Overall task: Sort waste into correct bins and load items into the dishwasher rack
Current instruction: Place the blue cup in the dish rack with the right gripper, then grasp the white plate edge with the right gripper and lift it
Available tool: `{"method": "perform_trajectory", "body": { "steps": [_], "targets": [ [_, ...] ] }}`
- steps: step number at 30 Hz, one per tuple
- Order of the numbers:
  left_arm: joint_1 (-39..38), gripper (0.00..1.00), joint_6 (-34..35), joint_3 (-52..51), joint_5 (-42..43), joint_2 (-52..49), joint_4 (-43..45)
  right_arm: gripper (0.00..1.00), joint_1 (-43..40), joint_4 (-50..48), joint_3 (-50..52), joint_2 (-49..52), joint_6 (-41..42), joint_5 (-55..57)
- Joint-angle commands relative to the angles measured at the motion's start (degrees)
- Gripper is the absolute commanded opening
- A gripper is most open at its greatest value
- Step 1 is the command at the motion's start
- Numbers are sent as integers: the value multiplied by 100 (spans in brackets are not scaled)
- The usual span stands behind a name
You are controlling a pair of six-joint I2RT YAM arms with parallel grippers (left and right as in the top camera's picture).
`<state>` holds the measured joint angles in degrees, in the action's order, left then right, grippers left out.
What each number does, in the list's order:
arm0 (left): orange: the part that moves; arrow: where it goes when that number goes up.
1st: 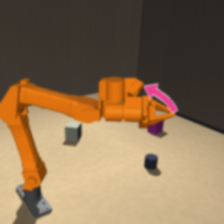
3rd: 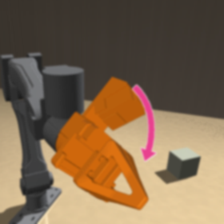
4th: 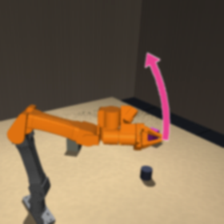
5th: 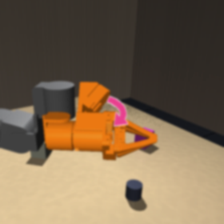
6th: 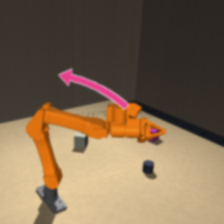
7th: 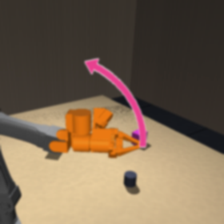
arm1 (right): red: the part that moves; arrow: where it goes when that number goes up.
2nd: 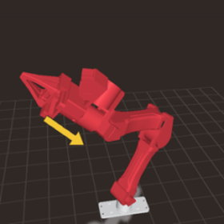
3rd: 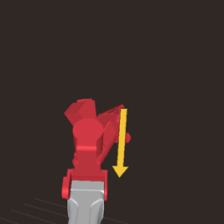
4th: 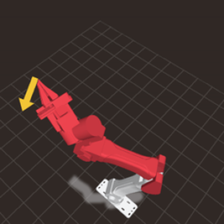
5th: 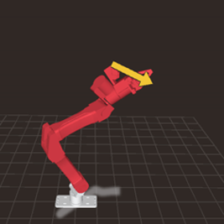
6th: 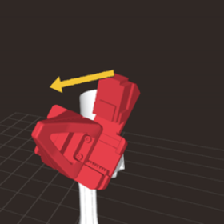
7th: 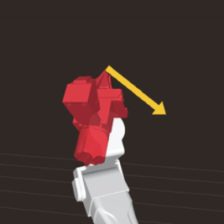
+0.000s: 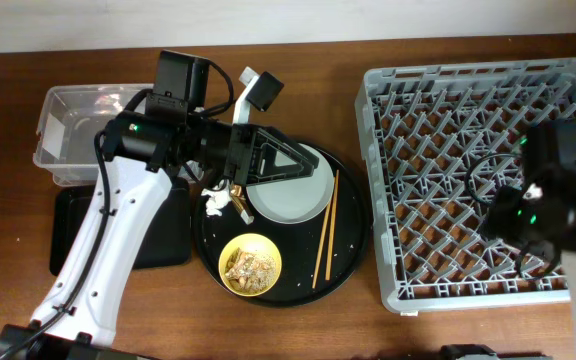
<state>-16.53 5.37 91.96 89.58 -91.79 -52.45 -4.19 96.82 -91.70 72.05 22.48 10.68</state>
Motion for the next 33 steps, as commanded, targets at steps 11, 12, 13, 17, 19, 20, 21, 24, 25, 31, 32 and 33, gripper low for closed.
{"method": "perform_trajectory", "body": {
  "steps": [11, 12, 13, 17, 19, 20, 21, 24, 25, 31, 32, 33],
  "targets": [
    [35, 99, -70, 63, 4, 151, 11, 63, -1257, -1342, 1764, 1429, -1255, -1353],
    [33, 99, -72, 63, 4, 151, 11, 77, -1320, -1373, 1762, 1453, -1259, -1425],
    [33, 99, -72, 63, 4, 151, 11, 82, -1351, -1375, 1757, 1449, -1263, -1497],
    [35, 99, -72, 63, 2, 151, 61, 87, -1344, -1283, 1067, 1014, -1414, -1871],
    [35, 99, -72, 63, -74, 151, 63, 88, -1344, -1287, 485, 490, -1705, -2645],
    [35, 96, -72, 63, -345, 162, 61, 88, -1342, -1344, 168, 151, -1803, -3139],
    [35, 93, -72, 63, -870, 197, 55, 87, -1292, -1449, -103, -221, -1803, -3488],
    [35, 89, 319, 63, -3989, 734, -48, 87, -678, -1749, -291, -1191, -1799, -3790],
    [35, 89, 472, 63, -5158, 942, -153, 87, -485, -1725, -280, -1329, -1799, -3790],
    [-350, 91, 575, 55, -9392, 1106, -1362, 75, 848, -1672, 271, -1233, -1488, -3790],
    [-337, 91, 575, 55, -9392, 1099, -1478, 74, 1032, -1665, 404, -1071, -1491, -3788],
    [-304, 90, 599, 61, -9390, 1176, -1589, 72, 1298, -1676, 560, -815, -1445, -3786]
  ]
}}
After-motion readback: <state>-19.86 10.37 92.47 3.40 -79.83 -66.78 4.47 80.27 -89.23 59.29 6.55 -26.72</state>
